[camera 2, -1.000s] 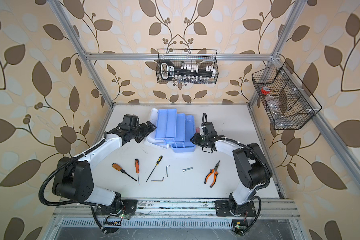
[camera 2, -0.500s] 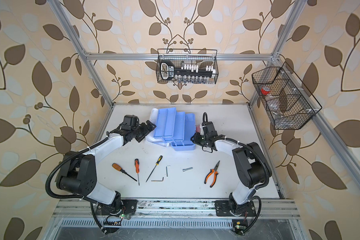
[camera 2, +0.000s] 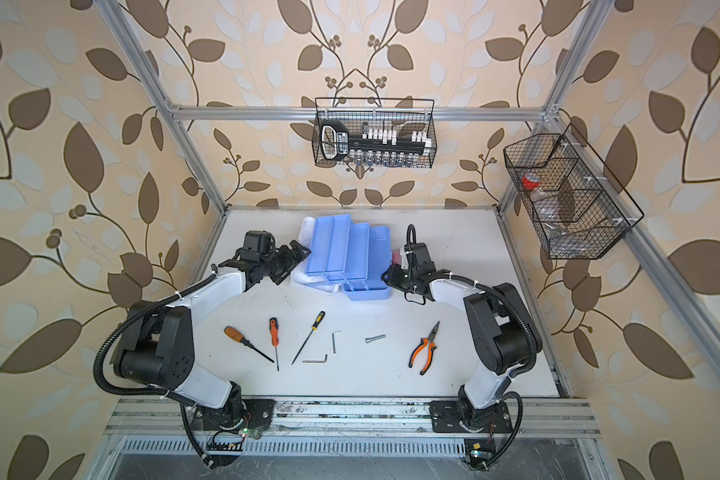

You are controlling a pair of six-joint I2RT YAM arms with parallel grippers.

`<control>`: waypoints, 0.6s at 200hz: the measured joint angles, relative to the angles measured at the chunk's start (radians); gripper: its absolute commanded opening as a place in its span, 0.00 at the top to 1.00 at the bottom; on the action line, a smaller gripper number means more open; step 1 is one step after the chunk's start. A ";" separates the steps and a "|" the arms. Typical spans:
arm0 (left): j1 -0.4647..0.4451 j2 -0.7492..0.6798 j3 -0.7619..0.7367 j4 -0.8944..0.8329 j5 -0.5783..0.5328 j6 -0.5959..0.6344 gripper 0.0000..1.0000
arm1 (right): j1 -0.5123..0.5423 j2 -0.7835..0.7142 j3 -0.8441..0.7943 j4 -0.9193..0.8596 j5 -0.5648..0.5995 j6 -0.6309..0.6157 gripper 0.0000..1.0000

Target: Pack the tool kit

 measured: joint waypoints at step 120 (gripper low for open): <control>0.016 0.029 -0.020 -0.020 0.003 -0.012 0.01 | -0.006 0.021 0.000 0.015 -0.020 0.011 0.62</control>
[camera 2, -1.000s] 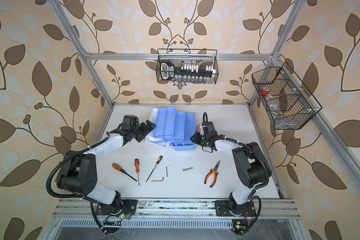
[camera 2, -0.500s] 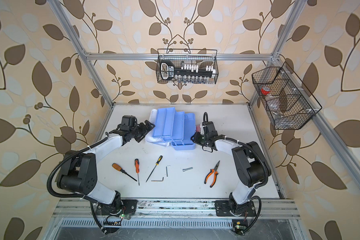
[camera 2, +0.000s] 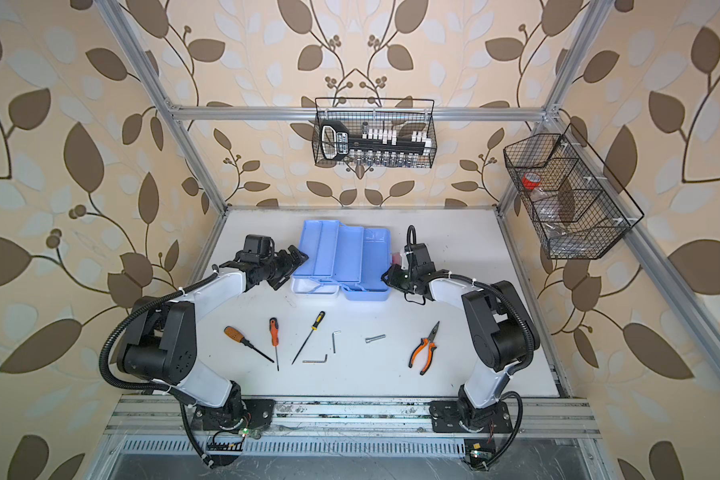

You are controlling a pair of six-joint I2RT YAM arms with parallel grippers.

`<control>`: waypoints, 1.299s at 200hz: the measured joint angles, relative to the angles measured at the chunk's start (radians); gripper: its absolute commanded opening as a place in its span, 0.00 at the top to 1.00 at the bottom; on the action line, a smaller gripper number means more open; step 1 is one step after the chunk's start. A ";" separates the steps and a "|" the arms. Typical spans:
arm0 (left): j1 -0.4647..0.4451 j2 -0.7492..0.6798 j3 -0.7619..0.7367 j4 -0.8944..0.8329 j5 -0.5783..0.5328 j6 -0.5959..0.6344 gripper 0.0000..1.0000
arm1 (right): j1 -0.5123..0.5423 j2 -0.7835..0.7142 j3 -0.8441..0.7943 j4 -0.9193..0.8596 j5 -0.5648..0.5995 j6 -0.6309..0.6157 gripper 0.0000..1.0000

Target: Pack the tool kit

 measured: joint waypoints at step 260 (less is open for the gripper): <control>-0.016 -0.488 -0.029 -0.306 -0.060 0.063 0.81 | 0.175 -0.620 -0.301 -0.308 0.489 -0.080 0.53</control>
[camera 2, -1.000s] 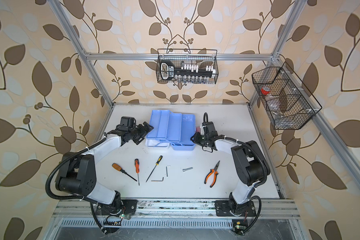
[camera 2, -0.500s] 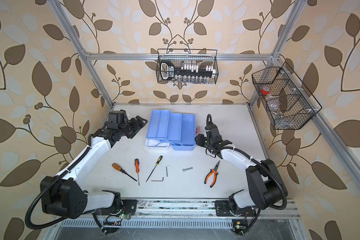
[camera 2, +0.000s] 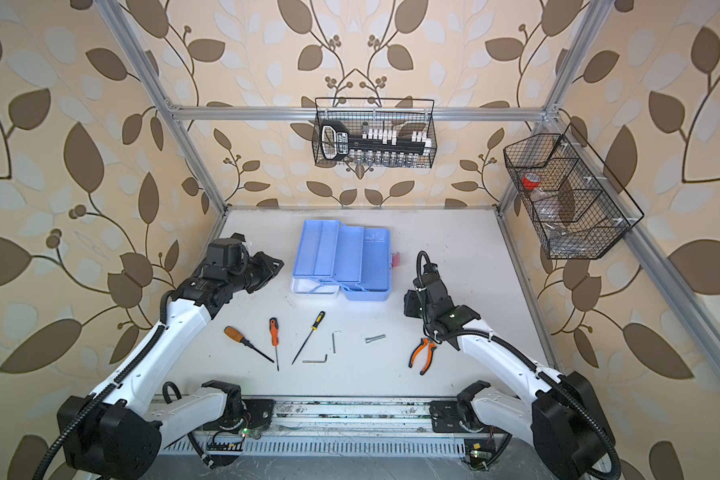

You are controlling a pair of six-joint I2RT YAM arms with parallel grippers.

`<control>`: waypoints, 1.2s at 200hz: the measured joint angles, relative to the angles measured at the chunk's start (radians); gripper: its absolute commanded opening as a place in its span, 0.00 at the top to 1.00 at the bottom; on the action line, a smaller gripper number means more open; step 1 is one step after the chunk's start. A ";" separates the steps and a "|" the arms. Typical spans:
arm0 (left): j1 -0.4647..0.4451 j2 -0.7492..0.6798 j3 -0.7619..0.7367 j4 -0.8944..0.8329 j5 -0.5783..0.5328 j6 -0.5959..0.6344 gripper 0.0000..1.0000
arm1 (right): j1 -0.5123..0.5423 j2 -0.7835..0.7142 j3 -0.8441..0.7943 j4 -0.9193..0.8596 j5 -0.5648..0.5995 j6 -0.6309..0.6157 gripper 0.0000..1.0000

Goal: Pack the tool kit
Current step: 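Withdraw both grippers from the open box toward the tools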

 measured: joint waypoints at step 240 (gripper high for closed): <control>-0.060 -0.062 -0.214 0.177 0.037 -0.084 0.75 | 0.581 0.235 -0.067 0.041 0.086 0.480 0.33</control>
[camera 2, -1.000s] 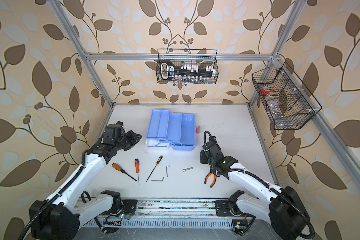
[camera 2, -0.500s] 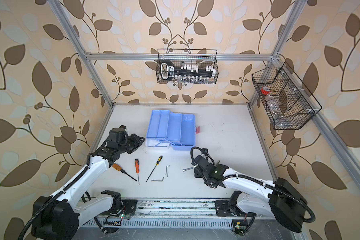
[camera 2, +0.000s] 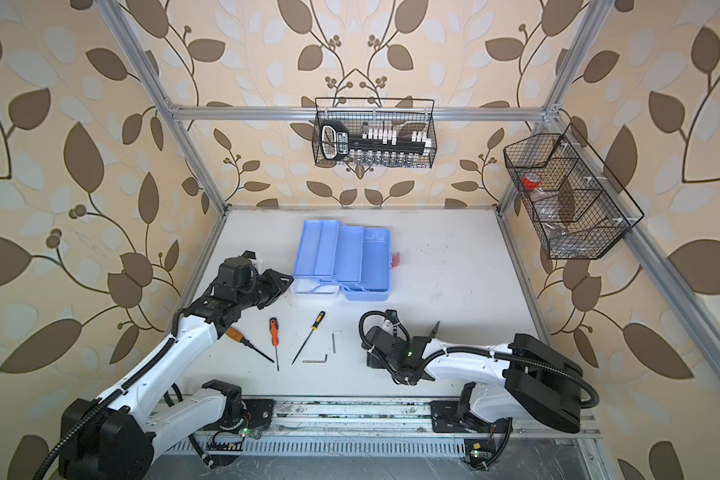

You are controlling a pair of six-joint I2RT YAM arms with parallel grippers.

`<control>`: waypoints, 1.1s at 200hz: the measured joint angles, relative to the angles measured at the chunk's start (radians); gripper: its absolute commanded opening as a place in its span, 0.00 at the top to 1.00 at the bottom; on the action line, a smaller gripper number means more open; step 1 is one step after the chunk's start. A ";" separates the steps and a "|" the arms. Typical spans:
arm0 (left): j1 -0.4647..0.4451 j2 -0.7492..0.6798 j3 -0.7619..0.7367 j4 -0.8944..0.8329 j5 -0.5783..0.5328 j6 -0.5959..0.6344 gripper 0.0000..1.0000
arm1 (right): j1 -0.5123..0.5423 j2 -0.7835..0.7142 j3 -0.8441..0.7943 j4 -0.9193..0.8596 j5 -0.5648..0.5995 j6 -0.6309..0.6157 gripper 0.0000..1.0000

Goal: Pack the tool kit
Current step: 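Withdraw both grippers from the open box toward the tools, then move right gripper over the silver bolt while left gripper approaches the yellow screwdriver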

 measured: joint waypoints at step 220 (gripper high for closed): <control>-0.020 0.017 0.000 0.014 -0.009 0.006 0.80 | -0.170 0.275 0.252 -0.013 -0.019 -0.198 0.46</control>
